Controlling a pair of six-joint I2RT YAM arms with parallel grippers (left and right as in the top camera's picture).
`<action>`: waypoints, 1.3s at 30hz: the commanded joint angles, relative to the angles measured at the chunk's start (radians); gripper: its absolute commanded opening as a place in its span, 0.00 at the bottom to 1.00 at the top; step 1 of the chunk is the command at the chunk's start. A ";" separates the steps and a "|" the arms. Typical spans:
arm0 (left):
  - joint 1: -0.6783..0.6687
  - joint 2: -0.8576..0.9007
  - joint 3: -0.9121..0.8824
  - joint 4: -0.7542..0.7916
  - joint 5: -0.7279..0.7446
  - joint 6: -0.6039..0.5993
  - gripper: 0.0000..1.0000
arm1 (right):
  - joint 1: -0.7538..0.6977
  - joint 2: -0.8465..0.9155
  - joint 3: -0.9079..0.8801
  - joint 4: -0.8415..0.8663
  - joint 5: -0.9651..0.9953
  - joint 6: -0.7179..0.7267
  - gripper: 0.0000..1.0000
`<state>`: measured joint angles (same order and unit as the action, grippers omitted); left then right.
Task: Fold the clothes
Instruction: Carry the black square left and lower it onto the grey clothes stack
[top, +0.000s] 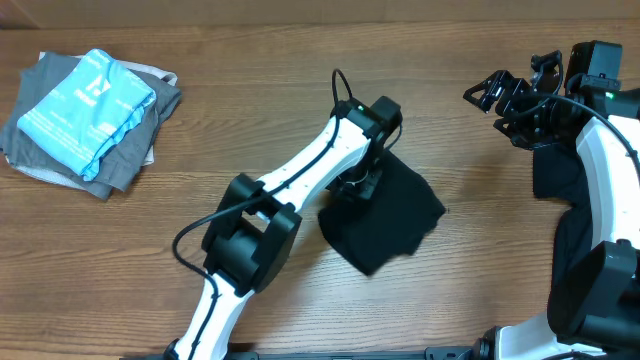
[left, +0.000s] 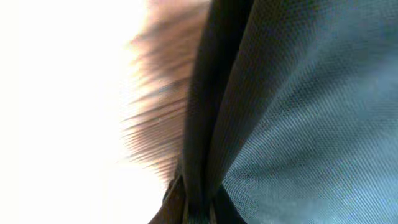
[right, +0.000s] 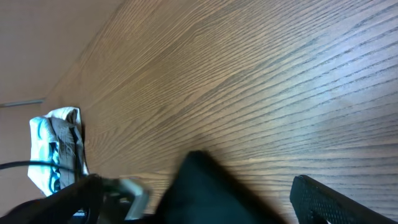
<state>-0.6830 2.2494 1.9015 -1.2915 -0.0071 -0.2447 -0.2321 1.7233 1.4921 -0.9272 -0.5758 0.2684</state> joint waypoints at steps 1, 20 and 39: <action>0.031 -0.104 0.037 -0.037 -0.208 -0.029 0.04 | 0.001 -0.006 0.006 0.005 -0.001 -0.007 1.00; 0.282 -0.185 0.058 -0.128 -0.495 -0.069 0.04 | 0.001 -0.006 0.006 0.005 -0.001 -0.007 1.00; 0.537 -0.204 0.319 -0.145 -0.573 0.113 0.04 | 0.001 -0.006 0.006 0.005 -0.001 -0.007 1.00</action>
<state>-0.1867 2.0918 2.1609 -1.4353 -0.5476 -0.1818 -0.2321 1.7233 1.4921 -0.9272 -0.5758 0.2684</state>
